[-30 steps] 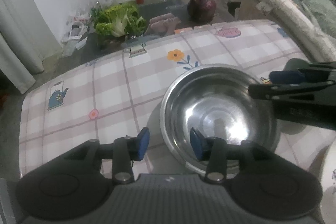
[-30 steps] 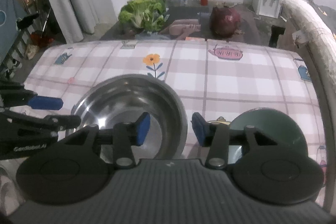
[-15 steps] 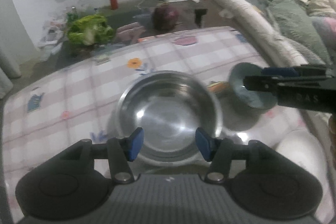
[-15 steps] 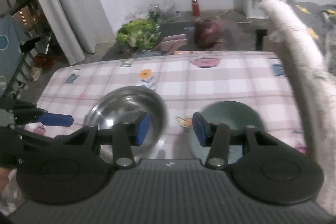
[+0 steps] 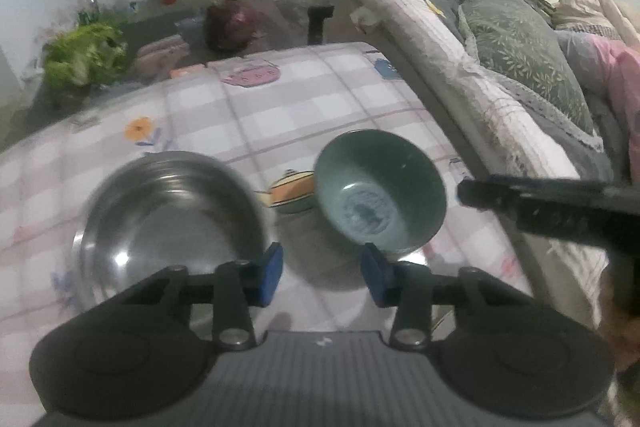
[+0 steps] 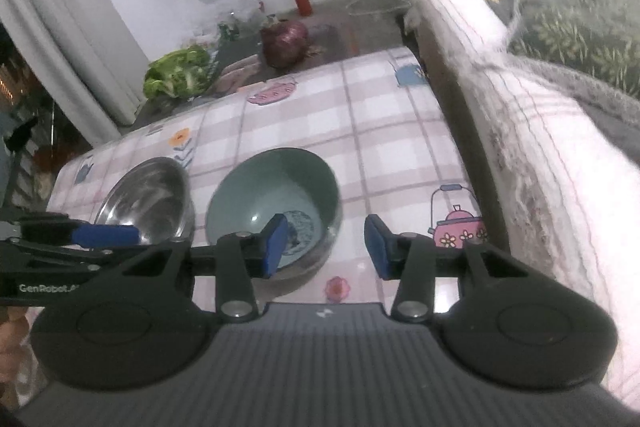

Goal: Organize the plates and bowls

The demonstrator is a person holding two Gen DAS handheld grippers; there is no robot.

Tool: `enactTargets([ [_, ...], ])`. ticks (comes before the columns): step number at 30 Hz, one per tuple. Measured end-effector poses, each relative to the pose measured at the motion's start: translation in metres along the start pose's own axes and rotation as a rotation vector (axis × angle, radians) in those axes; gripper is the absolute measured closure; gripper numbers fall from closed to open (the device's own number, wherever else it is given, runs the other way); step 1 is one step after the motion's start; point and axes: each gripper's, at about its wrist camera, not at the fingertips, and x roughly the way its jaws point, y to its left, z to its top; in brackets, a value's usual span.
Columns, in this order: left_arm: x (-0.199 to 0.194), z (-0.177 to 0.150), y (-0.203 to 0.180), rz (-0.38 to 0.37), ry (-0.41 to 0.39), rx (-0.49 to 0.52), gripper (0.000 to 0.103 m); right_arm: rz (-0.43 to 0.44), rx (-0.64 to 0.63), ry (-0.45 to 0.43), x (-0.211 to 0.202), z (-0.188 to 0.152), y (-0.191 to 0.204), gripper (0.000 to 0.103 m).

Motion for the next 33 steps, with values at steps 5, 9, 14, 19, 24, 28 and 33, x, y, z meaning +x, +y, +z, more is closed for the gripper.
enactTargets([
  [5, 0.023, 0.013, -0.013, 0.028, 0.019, -0.001, 0.074, 0.025, 0.058, 0.026, 0.025, 0.006, -0.014, 0.071],
  [9, 0.035, 0.016, -0.017, 0.057, 0.038, -0.007, 0.084, 0.046, 0.084, 0.051, 0.043, 0.009, -0.018, 0.077],
  [14, 0.040, 0.016, -0.017, 0.082, 0.038, -0.027, 0.087, 0.076, 0.099, 0.071, 0.057, 0.009, -0.019, 0.091],
  [19, 0.039, 0.015, -0.017, 0.093, 0.043, -0.039, 0.088, 0.064, 0.064, 0.073, 0.056, 0.008, -0.012, 0.091],
  [24, 0.032, 0.005, -0.015, 0.076, 0.055, -0.050, 0.088, 0.077, 0.049, 0.091, 0.048, 0.002, -0.010, 0.091],
  [28, 0.022, -0.009, -0.013, 0.060, 0.076, -0.053, 0.088, 0.093, 0.026, 0.117, 0.040, -0.008, -0.003, 0.091],
  [33, 0.020, -0.013, -0.007, 0.032, 0.086, -0.082, 0.086, 0.102, 0.012, 0.134, 0.035, -0.016, 0.000, 0.090],
])
